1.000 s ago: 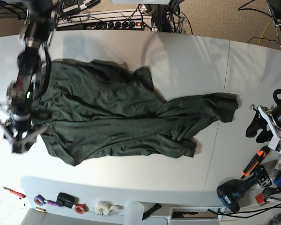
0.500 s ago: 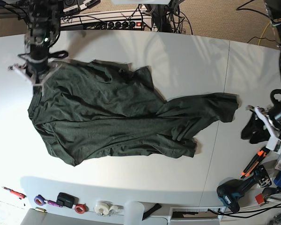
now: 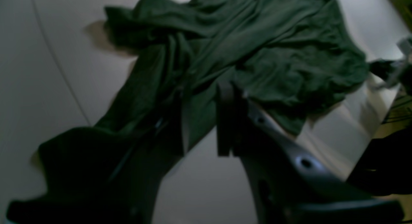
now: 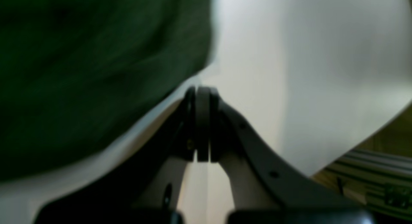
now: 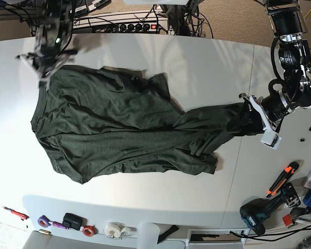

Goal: Layout the t-shirt on the table in an organized manner, then fold the t-shirt properly
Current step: 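Release the shirt with the right gripper and lift it away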

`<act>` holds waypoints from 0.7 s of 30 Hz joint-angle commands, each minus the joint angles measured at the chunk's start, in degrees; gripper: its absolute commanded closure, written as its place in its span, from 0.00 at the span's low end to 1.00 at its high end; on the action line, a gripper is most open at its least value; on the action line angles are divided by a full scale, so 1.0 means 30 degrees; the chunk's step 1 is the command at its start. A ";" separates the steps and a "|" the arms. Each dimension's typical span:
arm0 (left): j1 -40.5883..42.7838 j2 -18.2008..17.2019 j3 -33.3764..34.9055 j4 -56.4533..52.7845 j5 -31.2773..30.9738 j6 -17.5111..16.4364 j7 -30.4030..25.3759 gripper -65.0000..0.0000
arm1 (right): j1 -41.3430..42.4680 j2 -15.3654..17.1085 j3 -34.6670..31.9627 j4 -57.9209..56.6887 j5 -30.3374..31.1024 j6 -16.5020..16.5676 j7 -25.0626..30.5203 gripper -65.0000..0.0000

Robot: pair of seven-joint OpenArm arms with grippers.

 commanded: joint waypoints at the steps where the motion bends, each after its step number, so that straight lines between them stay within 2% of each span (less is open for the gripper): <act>1: -0.0291 -0.0211 -0.0124 0.0291 -0.0801 -0.0099 -0.0423 0.81 | 0.0240 0.0102 0.0219 -0.0583 0.0481 0.0568 -0.0525 1.00; 3: -0.0291 -0.0204 -0.0124 0.0291 -0.0852 -0.0099 -0.0408 0.81 | 0.0940 0.0102 0.0539 -0.1166 0.0481 0.1122 -0.0554 1.00; 6: -0.0284 -0.0211 -0.0124 0.0291 -0.0831 -0.0099 -0.0408 0.81 | 0.1144 0.0328 0.0597 -0.0226 0.0597 0.1173 -0.0546 1.00; 9: -0.0277 -0.0211 -0.0124 0.0291 -0.0619 -0.0099 -0.0408 0.81 | 0.0474 0.0408 0.0605 0.2769 0.1129 0.1173 -0.0197 1.00; 11: -0.0291 -0.0211 -0.0124 0.0291 -0.0627 -0.0099 -0.0415 0.81 | 0.0015 0.0393 0.0597 0.5136 0.2091 0.1173 0.0393 1.00; 14: -0.0299 -0.0204 -0.0124 0.0291 -0.0663 -0.0099 -0.0488 0.81 | -0.0095 0.0226 0.0597 0.7402 0.3490 0.1188 0.0299 1.00; 18: -0.0299 -0.0204 -0.0124 0.0291 -0.0801 -0.0099 -0.0488 0.81 | -0.0080 -0.0648 0.0597 0.6666 0.3577 0.1202 0.1005 1.00; 21: -0.0299 -0.0197 -0.0124 0.0291 -0.0794 -0.0099 -0.0488 0.81 | -0.0029 -0.0882 0.0597 0.5319 0.4160 0.1304 0.1632 1.00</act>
